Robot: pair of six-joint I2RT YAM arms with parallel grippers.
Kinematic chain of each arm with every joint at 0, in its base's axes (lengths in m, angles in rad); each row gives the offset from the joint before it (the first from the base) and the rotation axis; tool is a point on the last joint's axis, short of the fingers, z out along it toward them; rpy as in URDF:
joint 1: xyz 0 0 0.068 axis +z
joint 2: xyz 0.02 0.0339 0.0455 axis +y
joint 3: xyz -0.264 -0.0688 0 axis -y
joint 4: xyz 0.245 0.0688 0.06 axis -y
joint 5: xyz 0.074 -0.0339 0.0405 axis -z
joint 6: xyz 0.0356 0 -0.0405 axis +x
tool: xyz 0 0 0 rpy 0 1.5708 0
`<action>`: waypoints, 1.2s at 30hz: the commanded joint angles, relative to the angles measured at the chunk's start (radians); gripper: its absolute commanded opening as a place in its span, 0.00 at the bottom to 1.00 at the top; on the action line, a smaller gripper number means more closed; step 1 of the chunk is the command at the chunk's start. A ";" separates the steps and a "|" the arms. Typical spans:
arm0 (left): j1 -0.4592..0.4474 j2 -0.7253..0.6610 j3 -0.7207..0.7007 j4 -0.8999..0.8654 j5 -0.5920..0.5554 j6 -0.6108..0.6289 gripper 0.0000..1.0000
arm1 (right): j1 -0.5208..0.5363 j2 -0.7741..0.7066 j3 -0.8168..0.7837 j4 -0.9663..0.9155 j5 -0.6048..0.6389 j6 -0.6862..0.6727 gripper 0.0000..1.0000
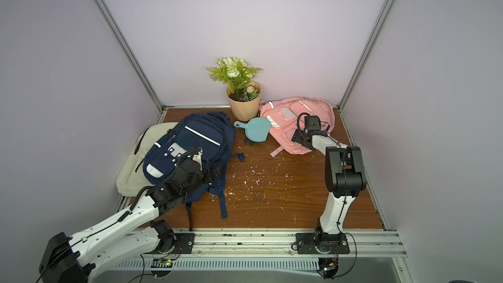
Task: Zip up the backpack
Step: Adjust the backpack at the center of the board.
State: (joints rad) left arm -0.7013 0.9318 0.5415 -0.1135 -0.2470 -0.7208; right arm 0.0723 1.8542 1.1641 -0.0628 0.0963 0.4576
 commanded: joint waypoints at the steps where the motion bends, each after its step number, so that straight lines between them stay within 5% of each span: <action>1: -0.010 0.066 0.041 0.056 0.000 0.026 0.96 | 0.009 -0.092 -0.130 0.020 -0.034 0.097 0.84; 7: -0.010 0.304 0.200 0.041 -0.004 0.057 0.99 | 0.081 -0.290 -0.379 0.078 -0.066 0.186 0.83; 14: -0.010 0.502 0.321 0.126 0.112 0.056 0.93 | 0.170 -0.363 -0.429 0.104 -0.107 0.187 0.77; 20: -0.025 0.550 0.360 0.137 0.125 0.050 0.93 | 0.057 -0.372 -0.364 0.084 -0.062 0.151 0.81; 30: -0.033 0.532 0.332 0.120 0.118 0.038 0.94 | -0.072 -0.140 -0.223 0.168 -0.136 0.232 0.79; 32: -0.033 0.531 0.331 0.119 0.118 0.037 0.94 | -0.071 -0.121 -0.222 0.185 -0.140 0.244 0.72; 36: -0.035 0.536 0.329 0.122 0.121 0.035 0.94 | -0.053 -0.174 -0.298 0.228 -0.135 0.263 0.32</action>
State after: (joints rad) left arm -0.7231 1.4857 0.8787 0.0036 -0.1314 -0.6800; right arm 0.0017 1.7222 0.9066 0.1627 -0.0311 0.6960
